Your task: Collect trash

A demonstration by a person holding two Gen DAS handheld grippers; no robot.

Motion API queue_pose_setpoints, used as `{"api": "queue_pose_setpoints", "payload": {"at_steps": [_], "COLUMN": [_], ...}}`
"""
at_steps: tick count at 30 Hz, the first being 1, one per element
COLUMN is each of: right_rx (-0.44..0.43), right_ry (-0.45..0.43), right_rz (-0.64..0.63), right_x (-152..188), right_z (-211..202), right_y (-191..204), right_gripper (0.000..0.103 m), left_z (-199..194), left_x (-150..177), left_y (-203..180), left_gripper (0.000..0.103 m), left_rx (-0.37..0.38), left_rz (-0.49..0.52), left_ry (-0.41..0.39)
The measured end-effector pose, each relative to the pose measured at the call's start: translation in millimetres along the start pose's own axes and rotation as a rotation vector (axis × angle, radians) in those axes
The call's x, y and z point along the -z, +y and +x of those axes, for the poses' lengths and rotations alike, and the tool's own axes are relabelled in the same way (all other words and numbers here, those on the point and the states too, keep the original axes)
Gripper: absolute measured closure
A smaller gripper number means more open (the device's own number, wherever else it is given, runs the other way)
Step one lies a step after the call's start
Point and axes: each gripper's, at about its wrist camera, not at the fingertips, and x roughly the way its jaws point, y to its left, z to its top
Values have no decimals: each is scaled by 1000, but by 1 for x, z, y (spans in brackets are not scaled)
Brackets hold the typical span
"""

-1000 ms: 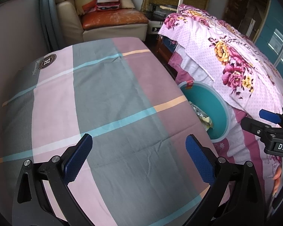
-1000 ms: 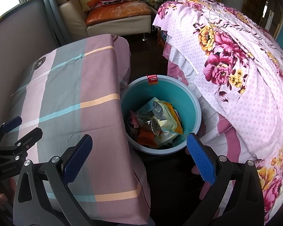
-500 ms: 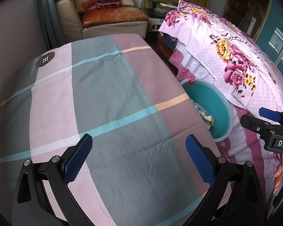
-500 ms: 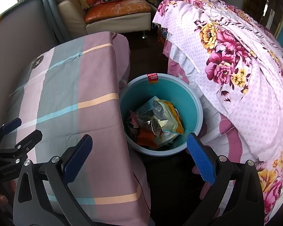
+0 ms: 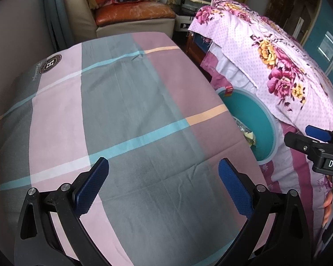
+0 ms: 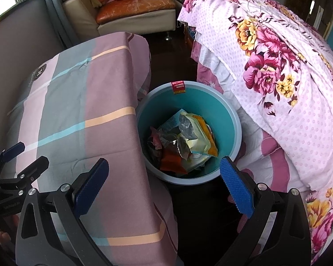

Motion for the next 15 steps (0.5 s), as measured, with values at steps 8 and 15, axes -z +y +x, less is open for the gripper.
{"api": "queue_pose_setpoints", "payload": {"at_steps": [8, 15], "right_rx": [2, 5], "right_ry": [16, 26], "right_rz": [7, 14], "right_x": [-2, -5], "right_z": [11, 20], "right_y": [-4, -6], "right_gripper": [7, 7], "left_z": [12, 21], "left_x": [-1, -2], "left_y": [0, 0], "left_gripper": [4, 4], "left_rx": [-5, 9], "left_rz": [-1, -9], "left_ry": [23, 42]}}
